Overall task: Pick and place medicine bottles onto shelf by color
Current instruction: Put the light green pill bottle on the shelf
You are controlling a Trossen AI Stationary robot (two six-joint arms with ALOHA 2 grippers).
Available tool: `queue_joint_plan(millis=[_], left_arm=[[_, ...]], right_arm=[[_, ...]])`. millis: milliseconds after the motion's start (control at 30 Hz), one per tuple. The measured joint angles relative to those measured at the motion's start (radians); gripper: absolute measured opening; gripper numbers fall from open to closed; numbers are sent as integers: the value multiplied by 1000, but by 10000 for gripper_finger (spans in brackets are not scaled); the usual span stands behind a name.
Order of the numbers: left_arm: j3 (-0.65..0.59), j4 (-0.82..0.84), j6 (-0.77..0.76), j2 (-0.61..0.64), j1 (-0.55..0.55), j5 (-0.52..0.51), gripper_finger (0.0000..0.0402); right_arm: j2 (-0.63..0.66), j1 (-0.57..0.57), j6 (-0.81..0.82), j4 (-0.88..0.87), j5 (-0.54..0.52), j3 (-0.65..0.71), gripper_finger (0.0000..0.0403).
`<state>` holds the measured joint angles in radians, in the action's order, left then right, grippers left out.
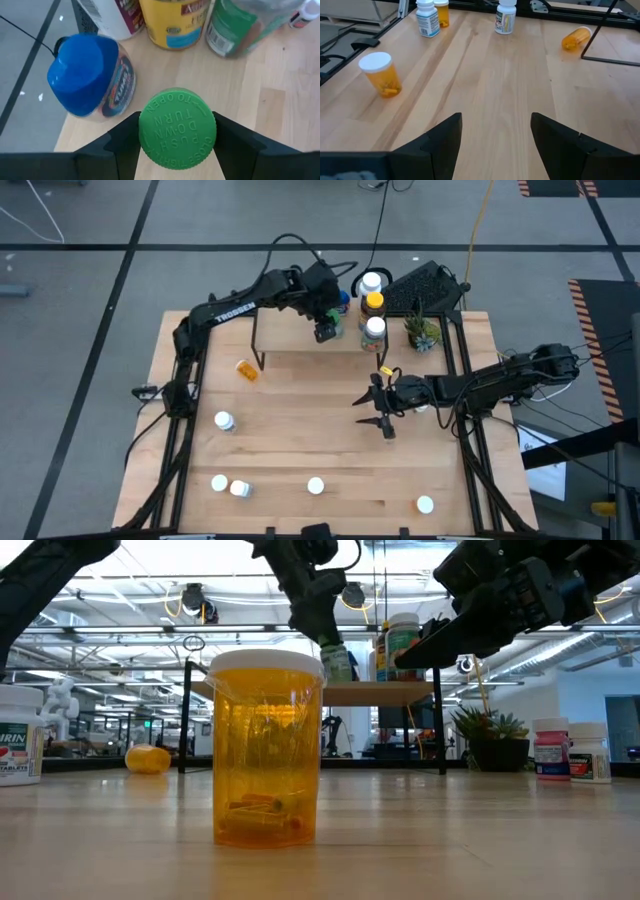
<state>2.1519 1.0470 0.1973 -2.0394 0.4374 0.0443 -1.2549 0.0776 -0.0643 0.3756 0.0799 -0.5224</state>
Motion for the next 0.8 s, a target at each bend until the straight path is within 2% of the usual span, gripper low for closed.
queue_joint_plan(millis=[200, 333, 567, 800], left_arm=[[-1, -33, 31, 9, -16, -3, 227], [-1, -36, 42, 8, -30, -4, 256], [-1, -53, 37, 8, -40, -78, 305], [-1, -40, -97, 20, -63, -142, 323]], right_arm=[[0, 0, 13, -1, 0, 0, 233], [0, 0, 15, -9, 0, 0, 233], [0, 0, 23, -10, 0, 0, 233], [0, 0, 24, -12, 0, 0, 233]])
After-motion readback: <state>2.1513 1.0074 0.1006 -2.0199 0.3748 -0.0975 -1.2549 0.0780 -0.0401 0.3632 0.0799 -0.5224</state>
